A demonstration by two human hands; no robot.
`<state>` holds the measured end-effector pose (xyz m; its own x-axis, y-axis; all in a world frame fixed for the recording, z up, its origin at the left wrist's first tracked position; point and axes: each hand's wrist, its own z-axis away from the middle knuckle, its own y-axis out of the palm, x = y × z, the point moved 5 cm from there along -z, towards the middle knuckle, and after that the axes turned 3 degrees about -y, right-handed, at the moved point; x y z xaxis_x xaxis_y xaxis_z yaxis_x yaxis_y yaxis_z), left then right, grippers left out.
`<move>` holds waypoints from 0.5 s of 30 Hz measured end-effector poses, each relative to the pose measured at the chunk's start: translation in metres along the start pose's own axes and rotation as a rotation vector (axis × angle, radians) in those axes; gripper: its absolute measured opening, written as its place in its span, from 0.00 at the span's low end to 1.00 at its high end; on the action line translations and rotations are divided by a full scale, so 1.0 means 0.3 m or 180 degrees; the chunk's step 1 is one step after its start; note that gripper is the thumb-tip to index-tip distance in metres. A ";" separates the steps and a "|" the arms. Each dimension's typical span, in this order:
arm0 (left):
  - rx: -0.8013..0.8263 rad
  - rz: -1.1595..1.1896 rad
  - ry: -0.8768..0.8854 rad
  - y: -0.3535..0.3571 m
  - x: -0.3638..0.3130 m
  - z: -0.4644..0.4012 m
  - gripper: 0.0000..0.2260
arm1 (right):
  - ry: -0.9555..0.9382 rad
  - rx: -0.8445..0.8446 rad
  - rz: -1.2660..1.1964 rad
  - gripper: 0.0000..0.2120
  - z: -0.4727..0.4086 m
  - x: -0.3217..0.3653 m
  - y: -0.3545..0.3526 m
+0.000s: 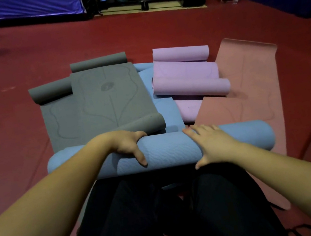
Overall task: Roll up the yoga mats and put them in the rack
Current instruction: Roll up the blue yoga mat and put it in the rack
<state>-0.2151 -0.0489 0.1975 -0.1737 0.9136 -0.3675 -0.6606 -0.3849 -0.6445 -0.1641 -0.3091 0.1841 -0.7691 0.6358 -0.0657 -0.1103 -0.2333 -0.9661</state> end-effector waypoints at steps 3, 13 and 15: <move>-0.0131 0.0047 0.0069 -0.002 -0.002 0.001 0.42 | 0.0048 -0.0047 -0.0031 0.58 -0.020 -0.006 0.001; -0.2252 -0.2329 -0.0071 0.163 0.022 0.084 0.53 | -0.0136 0.0241 -0.0338 0.55 -0.096 -0.026 -0.028; -0.2215 -0.2191 -0.0092 0.142 0.012 0.091 0.50 | -0.0125 0.0284 -0.0376 0.55 -0.097 -0.026 -0.042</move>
<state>-0.2639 -0.0584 0.1870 0.0644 0.9667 0.2477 -0.0475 0.2509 -0.9669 -0.1383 -0.2897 0.1896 -0.7712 0.6338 0.0587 -0.2558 -0.2241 -0.9404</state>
